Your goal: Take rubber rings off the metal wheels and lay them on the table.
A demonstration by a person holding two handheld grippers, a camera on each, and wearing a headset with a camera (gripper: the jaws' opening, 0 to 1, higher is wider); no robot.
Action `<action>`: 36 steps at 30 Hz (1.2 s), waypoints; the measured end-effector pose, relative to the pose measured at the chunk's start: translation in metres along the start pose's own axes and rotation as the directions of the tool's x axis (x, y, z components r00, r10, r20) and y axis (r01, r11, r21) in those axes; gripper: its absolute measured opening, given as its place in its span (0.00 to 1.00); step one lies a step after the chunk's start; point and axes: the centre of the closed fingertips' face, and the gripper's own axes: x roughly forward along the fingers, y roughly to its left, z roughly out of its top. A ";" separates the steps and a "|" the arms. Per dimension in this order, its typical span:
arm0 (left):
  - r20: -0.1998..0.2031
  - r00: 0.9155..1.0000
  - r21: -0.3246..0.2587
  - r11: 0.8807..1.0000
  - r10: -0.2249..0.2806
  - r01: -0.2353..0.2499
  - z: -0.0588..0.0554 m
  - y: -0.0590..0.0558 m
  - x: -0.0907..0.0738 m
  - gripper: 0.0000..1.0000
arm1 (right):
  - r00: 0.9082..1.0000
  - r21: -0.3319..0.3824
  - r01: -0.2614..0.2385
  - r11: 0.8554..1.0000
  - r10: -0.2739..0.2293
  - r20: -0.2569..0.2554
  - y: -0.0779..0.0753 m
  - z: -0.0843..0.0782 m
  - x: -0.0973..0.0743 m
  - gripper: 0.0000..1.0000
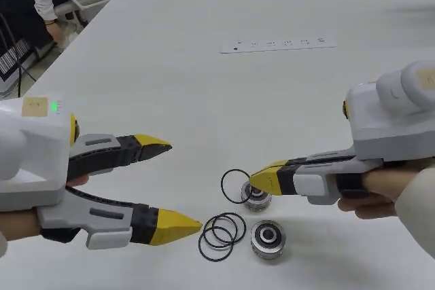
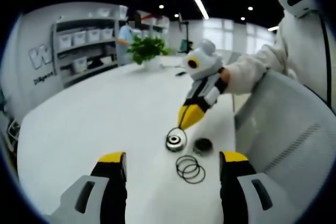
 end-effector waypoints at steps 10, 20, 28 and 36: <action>-0.018 1.000 -0.026 1.000 0.017 -0.018 -0.009 -0.002 -0.008 0.73 | 0.997 -0.002 -0.046 0.999 0.046 -0.068 0.013 -0.016 0.010 0.00; -0.092 0.996 0.004 1.000 -0.018 0.018 -0.024 -0.010 0.000 0.72 | 0.990 -0.003 -0.061 0.998 0.060 -0.130 0.014 -0.030 0.015 0.00; -0.084 0.996 -0.006 1.000 -0.020 0.020 -0.023 -0.009 -0.001 0.72 | 0.983 -0.011 -0.018 1.000 0.016 -0.181 0.002 -0.041 0.016 0.00; -0.075 0.997 -0.010 1.000 -0.023 0.022 -0.021 -0.009 0.000 0.72 | 0.977 -0.082 0.017 0.996 -0.034 -0.211 -0.009 -0.046 0.016 0.01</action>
